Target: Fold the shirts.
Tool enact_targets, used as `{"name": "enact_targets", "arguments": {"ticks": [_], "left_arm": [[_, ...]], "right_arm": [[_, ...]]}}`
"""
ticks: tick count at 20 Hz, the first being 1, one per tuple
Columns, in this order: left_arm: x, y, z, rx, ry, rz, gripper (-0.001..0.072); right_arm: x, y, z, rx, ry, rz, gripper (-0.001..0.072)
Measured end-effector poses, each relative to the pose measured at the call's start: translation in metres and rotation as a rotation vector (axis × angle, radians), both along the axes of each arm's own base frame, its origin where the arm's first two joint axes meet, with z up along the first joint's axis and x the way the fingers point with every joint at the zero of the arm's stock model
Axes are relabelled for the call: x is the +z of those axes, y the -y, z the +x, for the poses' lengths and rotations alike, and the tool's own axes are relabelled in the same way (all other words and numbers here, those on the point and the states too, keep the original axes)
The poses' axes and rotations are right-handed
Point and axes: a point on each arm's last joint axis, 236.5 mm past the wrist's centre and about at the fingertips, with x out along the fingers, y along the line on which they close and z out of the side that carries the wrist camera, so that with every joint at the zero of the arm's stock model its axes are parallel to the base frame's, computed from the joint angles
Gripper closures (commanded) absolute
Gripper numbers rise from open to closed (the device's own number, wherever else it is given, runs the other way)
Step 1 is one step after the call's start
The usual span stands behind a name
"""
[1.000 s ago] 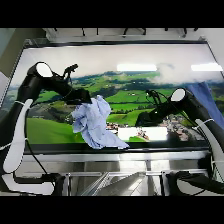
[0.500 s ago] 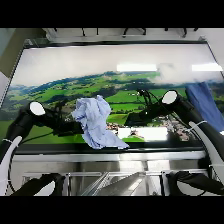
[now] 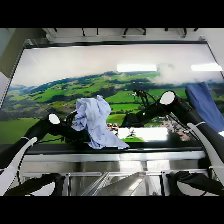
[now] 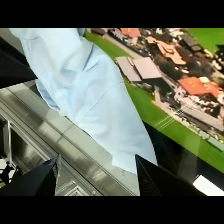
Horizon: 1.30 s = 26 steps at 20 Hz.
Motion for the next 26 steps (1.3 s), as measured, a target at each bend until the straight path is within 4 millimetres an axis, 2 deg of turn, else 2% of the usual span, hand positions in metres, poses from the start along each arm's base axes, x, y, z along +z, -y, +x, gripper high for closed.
{"name": "enact_targets", "arguments": {"ticks": [2,3,4,7,10,13,15,18,20,22,26], "left_arm": [[-0.004,0.003,0.008,0.023,0.029,0.006,0.0258],[-0.007,0.005,0.015,0.036,0.058,0.01,0.0555],[-0.011,0.005,0.021,0.034,0.09,0.026,0.069],[-0.011,0.011,0.03,0.032,0.152,0.035,0.0691],[-0.004,0.004,0.04,0.025,0.22,0.057,0.0691],[0.014,-0.003,0.048,0.043,0.274,0.052,0.0691],[0.029,-0.007,0.053,0.059,0.314,0.042,0.069],[0.05,-0.008,0.057,0.071,0.375,0.024,0.0691],[0.06,-0.006,0.058,0.067,0.407,0.016,0.0691],[0.065,-0.002,0.056,0.054,0.421,0.008,0.0691],[0.059,0.003,0.05,0.03,0.396,0.008,0.0691]], "right_arm": [[0.001,0.0,0.0,0.0,0.001,0.002,0.0186],[0.001,-0.001,0.0,0.001,0.0,0.005,0.0186],[0.001,-0.001,-0.001,0.002,0.0,0.004,0.0186],[0.003,-0.003,-0.002,0.003,-0.005,0.015,0.0187],[0.006,-0.016,-0.012,0.029,-0.018,0.036,0.0206],[0.003,-0.039,-0.034,0.091,-0.059,0.056,0.0207],[-0.004,-0.056,-0.058,0.166,-0.08,0.047,0.0207],[-0.024,-0.073,-0.083,0.252,-0.032,-0.058,0.0207],[-0.034,-0.084,-0.085,0.28,0.063,-0.136,0.0207],[-0.035,-0.1,-0.079,0.29,0.184,-0.187,0.0206],[-0.044,-0.128,-0.062,0.288,0.339,-0.253,0.0207]]}}
